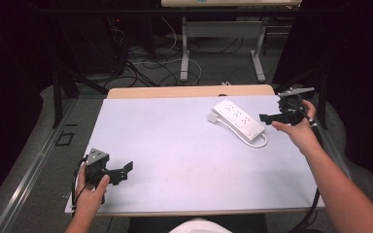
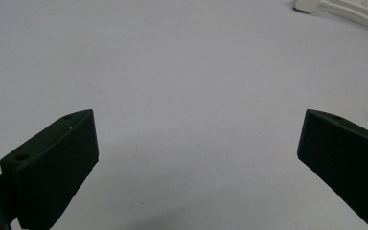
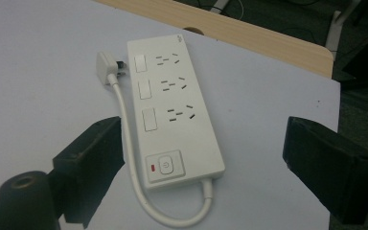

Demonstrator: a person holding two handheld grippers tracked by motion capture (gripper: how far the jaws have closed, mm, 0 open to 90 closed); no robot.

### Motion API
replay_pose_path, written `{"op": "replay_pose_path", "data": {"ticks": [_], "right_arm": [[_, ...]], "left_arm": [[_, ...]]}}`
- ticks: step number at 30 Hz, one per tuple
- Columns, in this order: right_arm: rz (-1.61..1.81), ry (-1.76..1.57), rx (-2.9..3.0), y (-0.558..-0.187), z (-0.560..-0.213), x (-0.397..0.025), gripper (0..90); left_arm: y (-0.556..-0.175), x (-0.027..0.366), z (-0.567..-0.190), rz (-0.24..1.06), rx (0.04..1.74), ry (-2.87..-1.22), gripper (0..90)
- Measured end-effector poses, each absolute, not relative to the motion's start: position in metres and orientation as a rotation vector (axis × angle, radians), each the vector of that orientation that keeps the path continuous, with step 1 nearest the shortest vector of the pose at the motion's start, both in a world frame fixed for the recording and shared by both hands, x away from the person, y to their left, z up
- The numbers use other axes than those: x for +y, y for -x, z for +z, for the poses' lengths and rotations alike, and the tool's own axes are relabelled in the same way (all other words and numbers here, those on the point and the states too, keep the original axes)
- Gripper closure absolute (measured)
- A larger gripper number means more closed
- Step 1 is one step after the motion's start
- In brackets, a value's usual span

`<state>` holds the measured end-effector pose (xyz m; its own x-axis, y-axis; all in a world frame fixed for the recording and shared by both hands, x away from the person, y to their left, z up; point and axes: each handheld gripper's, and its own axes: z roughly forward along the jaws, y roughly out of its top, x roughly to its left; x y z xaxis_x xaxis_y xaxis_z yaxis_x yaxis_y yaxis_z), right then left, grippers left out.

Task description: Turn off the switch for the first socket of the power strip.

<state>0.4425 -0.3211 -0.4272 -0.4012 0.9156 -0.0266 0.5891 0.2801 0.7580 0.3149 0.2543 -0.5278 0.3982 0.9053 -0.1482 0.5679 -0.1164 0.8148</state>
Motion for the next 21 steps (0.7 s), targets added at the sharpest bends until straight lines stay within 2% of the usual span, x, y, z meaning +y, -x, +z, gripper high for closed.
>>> {"op": "replay_pose_path", "data": {"ticks": [21], "right_arm": [[0.923, -1.288, 2.125, -0.470, -0.429, -0.310, 16.0]], "left_arm": [[-0.315, 0.255, -0.528, 0.496, 1.280, -1.801, 0.2]]}}
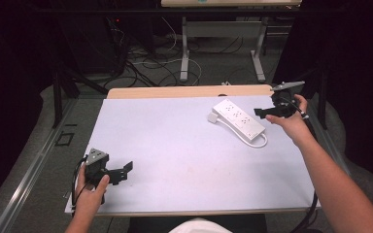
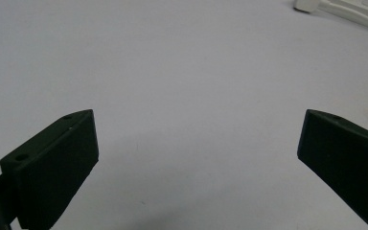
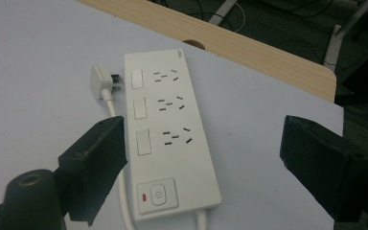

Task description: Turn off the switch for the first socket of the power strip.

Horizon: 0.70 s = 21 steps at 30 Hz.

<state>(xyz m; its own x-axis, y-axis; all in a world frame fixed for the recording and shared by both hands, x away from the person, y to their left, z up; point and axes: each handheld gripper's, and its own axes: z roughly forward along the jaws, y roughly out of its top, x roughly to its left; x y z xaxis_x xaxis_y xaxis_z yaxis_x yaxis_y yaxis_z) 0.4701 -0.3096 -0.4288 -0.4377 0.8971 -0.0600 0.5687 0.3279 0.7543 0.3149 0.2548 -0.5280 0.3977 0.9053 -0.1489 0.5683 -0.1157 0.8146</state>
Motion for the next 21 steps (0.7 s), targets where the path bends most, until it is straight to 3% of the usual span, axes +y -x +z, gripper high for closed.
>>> {"op": "replay_pose_path", "data": {"ticks": [21], "right_arm": [[0.839, -1.319, 2.207, -0.501, -0.450, -0.298, 20.2]], "left_arm": [[-0.315, 0.256, -0.528, 0.499, 1.280, -1.803, 0.2]]}}
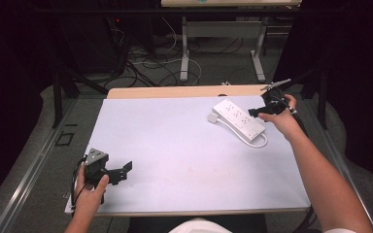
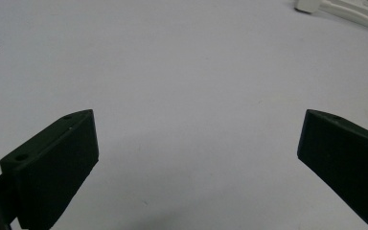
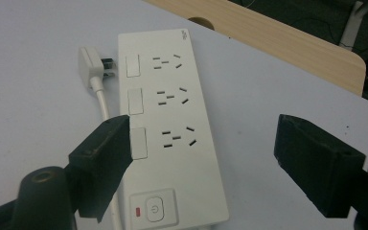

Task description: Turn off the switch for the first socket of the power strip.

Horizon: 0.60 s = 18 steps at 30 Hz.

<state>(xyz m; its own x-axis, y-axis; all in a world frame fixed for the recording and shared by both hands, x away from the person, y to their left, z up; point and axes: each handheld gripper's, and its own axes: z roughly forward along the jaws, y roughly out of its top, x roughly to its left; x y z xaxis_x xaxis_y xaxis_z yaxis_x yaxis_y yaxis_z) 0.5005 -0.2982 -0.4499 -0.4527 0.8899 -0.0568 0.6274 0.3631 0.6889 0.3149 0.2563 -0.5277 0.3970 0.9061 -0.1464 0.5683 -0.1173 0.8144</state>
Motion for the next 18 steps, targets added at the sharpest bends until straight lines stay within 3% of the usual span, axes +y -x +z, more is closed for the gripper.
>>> {"op": "replay_pose_path", "data": {"ticks": [18], "right_arm": [[0.756, -1.332, 2.230, -0.515, -0.465, -0.297, 33.2]], "left_arm": [[-0.315, 0.257, -0.528, 0.499, 1.280, -1.802, 0.2]]}}
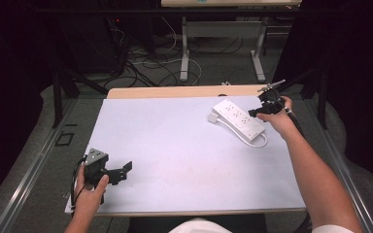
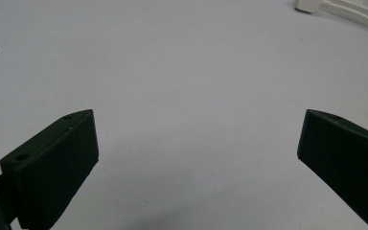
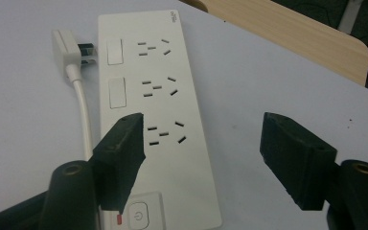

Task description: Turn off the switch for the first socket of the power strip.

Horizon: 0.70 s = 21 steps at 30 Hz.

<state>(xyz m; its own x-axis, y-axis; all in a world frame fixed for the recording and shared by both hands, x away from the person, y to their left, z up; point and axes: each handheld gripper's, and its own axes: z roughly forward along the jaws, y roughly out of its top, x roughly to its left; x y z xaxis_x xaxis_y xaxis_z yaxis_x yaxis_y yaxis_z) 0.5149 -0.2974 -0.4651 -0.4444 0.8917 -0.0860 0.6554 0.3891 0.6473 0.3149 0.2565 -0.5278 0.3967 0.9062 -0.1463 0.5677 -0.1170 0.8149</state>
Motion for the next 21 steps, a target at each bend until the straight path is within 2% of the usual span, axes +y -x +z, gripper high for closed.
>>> {"op": "replay_pose_path", "data": {"ticks": [4, 16, 21], "right_arm": [[0.736, -1.365, 2.229, -0.518, -0.468, -0.296, 39.1], [0.695, -1.464, 2.254, -0.525, -0.482, -0.288, 42.6], [0.706, -1.485, 2.280, -0.526, -0.487, -0.282, 46.9]], "left_arm": [[-0.315, 0.256, -0.528, 0.499, 1.280, -1.803, 0.2], [-0.315, 0.256, -0.528, 0.503, 1.279, -1.799, 0.2], [-0.315, 0.256, -0.528, 0.499, 1.279, -1.803, 0.2]]}}
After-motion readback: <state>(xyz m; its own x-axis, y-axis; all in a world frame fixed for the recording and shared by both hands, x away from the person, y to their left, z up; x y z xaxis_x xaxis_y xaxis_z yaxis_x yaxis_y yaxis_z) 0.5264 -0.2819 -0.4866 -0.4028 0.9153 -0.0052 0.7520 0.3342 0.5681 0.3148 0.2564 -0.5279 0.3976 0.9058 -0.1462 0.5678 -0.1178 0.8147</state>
